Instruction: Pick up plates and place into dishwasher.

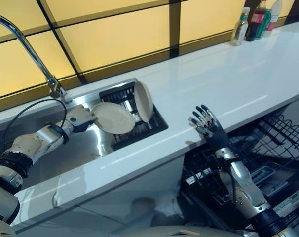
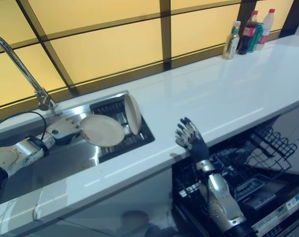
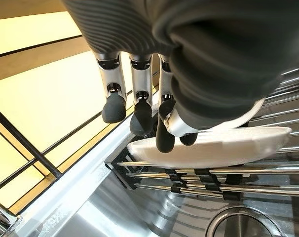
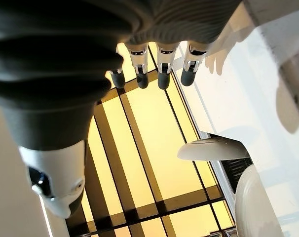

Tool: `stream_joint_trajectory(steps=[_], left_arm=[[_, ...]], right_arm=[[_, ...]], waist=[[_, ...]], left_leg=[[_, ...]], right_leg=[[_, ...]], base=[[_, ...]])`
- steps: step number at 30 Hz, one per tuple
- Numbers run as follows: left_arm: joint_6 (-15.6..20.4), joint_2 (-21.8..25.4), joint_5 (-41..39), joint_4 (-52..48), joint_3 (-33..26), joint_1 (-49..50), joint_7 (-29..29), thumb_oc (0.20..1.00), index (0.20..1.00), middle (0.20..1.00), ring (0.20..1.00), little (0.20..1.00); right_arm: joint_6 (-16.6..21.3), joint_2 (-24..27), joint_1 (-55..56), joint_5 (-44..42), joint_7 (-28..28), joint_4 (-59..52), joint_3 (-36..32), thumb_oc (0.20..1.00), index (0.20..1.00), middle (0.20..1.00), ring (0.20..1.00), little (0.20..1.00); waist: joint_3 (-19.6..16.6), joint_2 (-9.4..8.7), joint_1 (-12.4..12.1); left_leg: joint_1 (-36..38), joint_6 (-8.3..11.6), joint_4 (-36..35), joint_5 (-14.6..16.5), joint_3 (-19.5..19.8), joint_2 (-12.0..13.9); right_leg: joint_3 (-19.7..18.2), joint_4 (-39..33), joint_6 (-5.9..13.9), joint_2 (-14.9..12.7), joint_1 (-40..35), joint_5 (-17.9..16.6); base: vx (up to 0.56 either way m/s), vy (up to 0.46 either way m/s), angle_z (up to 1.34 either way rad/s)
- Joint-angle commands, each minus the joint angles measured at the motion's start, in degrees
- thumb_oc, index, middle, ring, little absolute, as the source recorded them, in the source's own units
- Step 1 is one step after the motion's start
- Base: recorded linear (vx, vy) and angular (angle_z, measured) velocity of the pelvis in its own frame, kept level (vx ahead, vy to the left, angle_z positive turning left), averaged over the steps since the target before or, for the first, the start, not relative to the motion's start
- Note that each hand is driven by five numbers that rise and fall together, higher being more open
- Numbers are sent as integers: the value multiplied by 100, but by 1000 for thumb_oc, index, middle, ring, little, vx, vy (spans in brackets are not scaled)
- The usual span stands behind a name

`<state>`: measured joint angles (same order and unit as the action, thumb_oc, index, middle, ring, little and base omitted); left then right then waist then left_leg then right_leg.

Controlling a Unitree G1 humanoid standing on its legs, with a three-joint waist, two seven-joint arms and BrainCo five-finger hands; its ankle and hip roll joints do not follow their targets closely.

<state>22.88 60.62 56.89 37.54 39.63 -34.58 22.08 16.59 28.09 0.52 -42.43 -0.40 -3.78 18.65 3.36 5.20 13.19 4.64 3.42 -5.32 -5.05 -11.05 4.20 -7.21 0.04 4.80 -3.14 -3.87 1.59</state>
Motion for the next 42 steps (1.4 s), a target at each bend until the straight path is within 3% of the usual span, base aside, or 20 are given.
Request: stream_joint_trajectory(steps=[1,18,20,21,23,24,25,35,42], left_arm=[[-206,217,-111,81,-273,-83,55,200,200,200,200,200],[-191,398,-82,-251,-543,216,84,225,225,225,225,225],[-199,381,-55,-241,-557,249,92,200,200,200,200,200],[-204,382,-63,-246,-553,256,91,225,225,225,225,225],[-176,414,-96,-274,-560,252,97,561,561,561,561,561],[-163,422,-99,-281,-566,251,111,909,909,909,909,909],[-150,439,-120,-299,-564,238,106,1000,1000,1000,1000,1000],[23,495,-145,-400,-619,363,262,1000,1000,1000,1000,1000],[89,455,-217,-505,-868,517,901,1000,1000,1000,1000,1000]], right_arm=[[310,39,-119,-93,69,-325,1,1000,1000,1000,1000,1000],[290,47,-43,-129,124,-384,-68,1000,1000,1000,1000,1000],[277,36,-33,-128,132,-379,-80,1000,1000,1000,1000,1000],[272,42,-33,-138,128,-381,-77,1000,1000,1000,1000,1000],[260,50,-31,-135,102,-408,-67,1000,1000,1000,1000,1000],[266,63,-31,-145,90,-420,-60,1000,1000,1000,1000,1000],[274,71,-36,-146,77,-426,-46,1000,1000,1000,1000,1000],[316,74,-28,-159,45,-402,-17,1000,1000,1000,1000,1000],[316,36,43,-169,88,-434,-39,1000,1000,1000,1000,1000]], waist=[[-13,-192,-31],[-35,-185,-48],[-52,-187,-45],[-58,-185,-43],[-60,-180,-47],[-53,-179,-47],[-47,-176,-48],[-49,-172,-72],[-41,-191,-61]], left_leg=[[80,-318,35,536,29,-164],[114,-319,32,554,24,-158],[123,-316,32,562,26,-161],[125,-315,32,562,26,-162],[127,-316,32,560,30,-163],[129,-317,32,558,30,-162],[132,-318,32,559,24,-162],[137,-318,32,562,37,-169],[123,-324,32,573,20,-179]], right_leg=[[208,-37,414,-121,409,-372],[224,-47,419,-121,375,-367],[222,-58,423,-121,364,-369],[223,-62,425,-122,359,-369],[222,-57,427,-122,360,-368],[226,-52,427,-124,362,-369],[232,-50,425,-126,360,-367],[273,-63,428,-141,337,-369],[224,-71,432,-134,368,-385]], base=[[0,0,0],[0,0,0],[0,0,0],[0,0,0],[0,0,0],[0,0,0],[0,0,0],[0,0,0],[0,0,0]])
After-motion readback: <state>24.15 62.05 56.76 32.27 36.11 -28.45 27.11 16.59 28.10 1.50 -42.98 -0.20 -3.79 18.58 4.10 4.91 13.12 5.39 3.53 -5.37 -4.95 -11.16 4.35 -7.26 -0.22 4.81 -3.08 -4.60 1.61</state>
